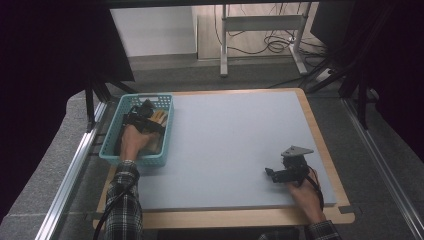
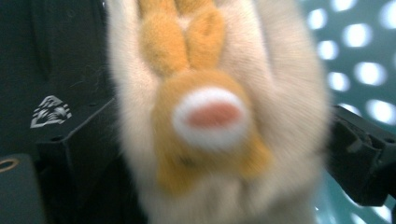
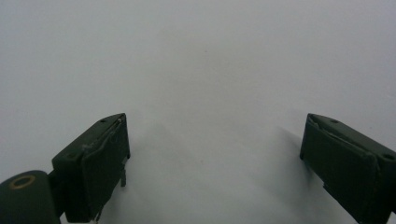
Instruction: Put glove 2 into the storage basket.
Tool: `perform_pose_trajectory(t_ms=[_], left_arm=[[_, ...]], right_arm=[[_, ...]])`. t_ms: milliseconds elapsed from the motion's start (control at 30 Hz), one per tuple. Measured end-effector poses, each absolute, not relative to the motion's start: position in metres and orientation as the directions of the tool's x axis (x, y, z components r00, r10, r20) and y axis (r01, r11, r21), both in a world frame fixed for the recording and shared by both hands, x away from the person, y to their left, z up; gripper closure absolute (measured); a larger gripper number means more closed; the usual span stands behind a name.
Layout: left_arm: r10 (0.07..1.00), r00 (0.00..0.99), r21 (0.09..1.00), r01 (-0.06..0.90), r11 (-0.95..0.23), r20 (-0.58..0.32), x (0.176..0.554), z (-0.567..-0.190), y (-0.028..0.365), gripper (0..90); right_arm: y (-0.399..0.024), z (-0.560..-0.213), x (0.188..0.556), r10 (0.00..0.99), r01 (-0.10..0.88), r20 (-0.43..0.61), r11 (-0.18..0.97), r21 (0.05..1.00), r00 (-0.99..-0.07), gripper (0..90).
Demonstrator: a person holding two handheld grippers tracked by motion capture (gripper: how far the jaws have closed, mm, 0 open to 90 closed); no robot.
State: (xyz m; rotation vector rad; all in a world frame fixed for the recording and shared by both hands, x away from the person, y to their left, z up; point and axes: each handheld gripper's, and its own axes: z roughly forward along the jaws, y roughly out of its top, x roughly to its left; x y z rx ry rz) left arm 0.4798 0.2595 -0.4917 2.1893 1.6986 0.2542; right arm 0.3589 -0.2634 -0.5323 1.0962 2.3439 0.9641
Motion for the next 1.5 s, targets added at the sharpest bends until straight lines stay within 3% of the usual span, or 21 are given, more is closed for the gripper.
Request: perform_pose_trajectory(t_ms=[633, 1033, 1500], left_arm=[[0.948, 0.306, 0.557, 0.804, -0.208, -0.089, 0.455, -0.46, 0.257, 4.5], [0.944, 0.33, 0.578, 0.775, -0.255, -0.026, 0.442, -0.454, 0.251, 1.5], [0.939, 0.342, 0.615, 0.745, -0.257, -0.021, 0.424, -0.457, 0.257, 0.7]], right_arm=[[-0.263, -0.532, 0.359, 0.779, 0.519, -0.052, 0.463, 0.718, -0.624, 8.0], [-0.263, -0.532, 0.359, 0.779, 0.518, -0.052, 0.464, 0.719, -0.625, 8.0], [-0.263, -0.532, 0.359, 0.779, 0.518, -0.053, 0.464, 0.719, -0.625, 8.0]])
